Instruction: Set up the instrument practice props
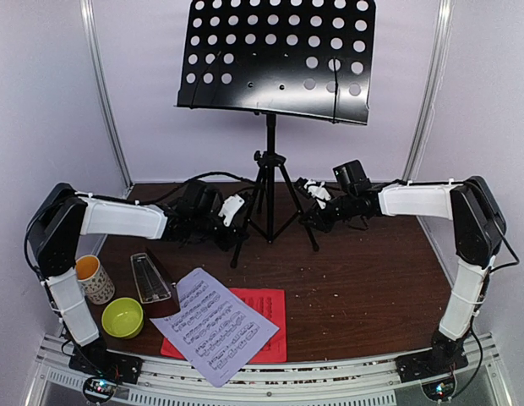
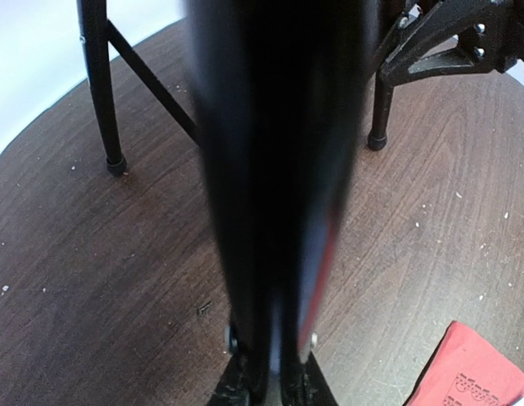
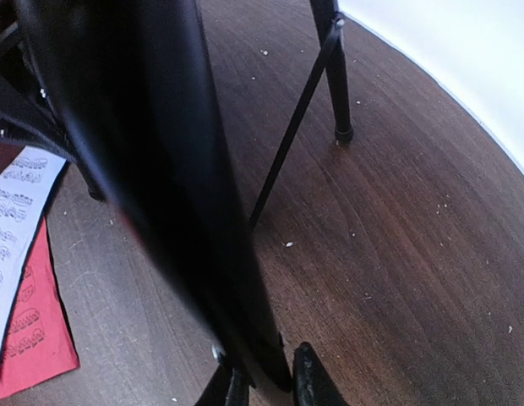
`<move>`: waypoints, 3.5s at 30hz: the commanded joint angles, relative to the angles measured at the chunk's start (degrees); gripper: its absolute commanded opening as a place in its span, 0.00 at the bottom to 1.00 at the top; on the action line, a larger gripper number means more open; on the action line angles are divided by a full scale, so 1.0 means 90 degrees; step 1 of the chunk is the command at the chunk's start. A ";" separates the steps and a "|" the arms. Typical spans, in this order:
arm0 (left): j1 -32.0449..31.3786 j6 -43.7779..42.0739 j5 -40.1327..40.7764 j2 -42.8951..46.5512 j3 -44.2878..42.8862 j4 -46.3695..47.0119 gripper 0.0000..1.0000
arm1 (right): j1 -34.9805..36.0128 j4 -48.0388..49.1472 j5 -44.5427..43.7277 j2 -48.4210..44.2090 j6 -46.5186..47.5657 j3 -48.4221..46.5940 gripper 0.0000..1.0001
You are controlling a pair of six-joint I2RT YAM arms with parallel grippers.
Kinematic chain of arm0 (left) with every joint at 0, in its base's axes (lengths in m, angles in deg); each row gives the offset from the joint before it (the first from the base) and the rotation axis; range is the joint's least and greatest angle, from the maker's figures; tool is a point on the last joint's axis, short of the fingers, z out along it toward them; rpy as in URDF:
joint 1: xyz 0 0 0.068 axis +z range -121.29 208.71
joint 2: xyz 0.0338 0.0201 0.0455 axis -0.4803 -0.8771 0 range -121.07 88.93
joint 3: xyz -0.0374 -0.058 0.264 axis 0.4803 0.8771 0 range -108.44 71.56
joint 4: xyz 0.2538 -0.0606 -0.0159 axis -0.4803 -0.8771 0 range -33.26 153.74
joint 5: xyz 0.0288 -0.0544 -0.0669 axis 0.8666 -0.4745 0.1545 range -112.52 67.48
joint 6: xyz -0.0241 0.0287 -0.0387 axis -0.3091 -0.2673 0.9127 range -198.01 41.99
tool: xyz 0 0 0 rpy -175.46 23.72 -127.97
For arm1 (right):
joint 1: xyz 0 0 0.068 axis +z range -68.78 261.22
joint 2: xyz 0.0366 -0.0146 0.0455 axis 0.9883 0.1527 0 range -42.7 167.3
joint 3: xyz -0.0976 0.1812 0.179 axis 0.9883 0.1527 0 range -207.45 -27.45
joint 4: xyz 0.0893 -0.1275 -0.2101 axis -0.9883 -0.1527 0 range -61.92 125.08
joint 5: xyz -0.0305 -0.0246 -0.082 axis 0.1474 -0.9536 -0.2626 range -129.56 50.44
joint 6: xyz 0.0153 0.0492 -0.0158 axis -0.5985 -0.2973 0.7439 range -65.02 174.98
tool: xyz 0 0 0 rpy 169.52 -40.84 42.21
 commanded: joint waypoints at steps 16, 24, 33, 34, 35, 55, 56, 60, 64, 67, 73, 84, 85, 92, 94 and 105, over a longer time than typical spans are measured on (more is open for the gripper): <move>0.0256 -0.0089 0.0274 0.0684 0.0333 -0.0444 0.00 | 0.0071 0.0534 -0.0915 -0.0941 -0.0629 0.1271 0.00; 0.0295 -0.0119 0.0459 0.1062 0.0689 -0.0776 0.00 | 0.0079 0.0264 -0.1406 -0.1250 -0.1155 0.1492 0.00; 0.0348 -0.0072 0.0440 0.1183 0.1012 -0.0837 0.00 | 0.0091 -0.0125 -0.2010 -0.1589 -0.1382 0.1660 0.00; 0.0347 -0.0059 0.0457 0.1175 0.1035 -0.0801 0.00 | 0.0091 -0.0182 -0.2070 -0.1594 -0.1376 0.1643 0.00; 0.0349 -0.0049 0.0480 0.1162 0.1057 -0.0761 0.00 | 0.0091 -0.0185 -0.2134 -0.1598 -0.1369 0.1631 0.00; 0.0750 -0.0119 0.0352 -0.0083 -0.0302 -0.0944 0.00 | 0.0081 -0.1180 -0.3193 0.0180 -0.0750 -0.0912 0.00; 0.0756 -0.0120 0.0353 -0.0055 -0.0250 -0.0945 0.00 | 0.0081 -0.1160 -0.3197 0.0156 -0.0749 -0.0832 0.00; 0.0763 -0.0106 0.0342 0.0104 0.0010 -0.0899 0.00 | 0.0081 -0.1061 -0.3323 -0.0043 -0.0807 -0.0416 0.00; 0.0763 -0.0040 0.0312 0.0286 0.0250 -0.0892 0.00 | 0.0072 -0.1158 -0.3557 -0.0240 -0.0895 -0.0091 0.00; 0.0767 0.0030 0.0377 0.0507 0.0509 -0.0840 0.00 | 0.0048 -0.1264 -0.3732 -0.0347 -0.0894 0.0112 0.00; 0.0763 0.0124 0.0445 0.0773 0.0855 -0.0714 0.00 | -0.0096 -0.1259 -0.3899 -0.0364 -0.0996 0.0206 0.00; 0.0474 0.0419 0.0279 0.0879 0.0726 -0.0264 0.00 | -0.0214 -0.1356 -0.4152 0.0512 -0.0853 -0.1135 0.00; 0.0410 0.0471 0.0311 0.0922 0.0782 -0.0175 0.00 | -0.0212 -0.1335 -0.4180 0.0562 -0.0826 -0.1210 0.00; -0.0223 0.0875 0.0923 0.1044 0.0851 0.0142 0.00 | -0.0217 -0.1214 -0.4308 0.0775 -0.0445 -0.1603 0.00; -0.0354 0.1111 0.0992 0.0991 0.0864 0.0276 0.00 | -0.0221 -0.1207 -0.4353 0.0839 -0.0391 -0.1696 0.00; -0.1022 0.1862 0.1410 0.0451 0.0722 0.0783 0.00 | -0.0221 -0.1015 -0.4418 0.0633 -0.0525 -0.1583 0.26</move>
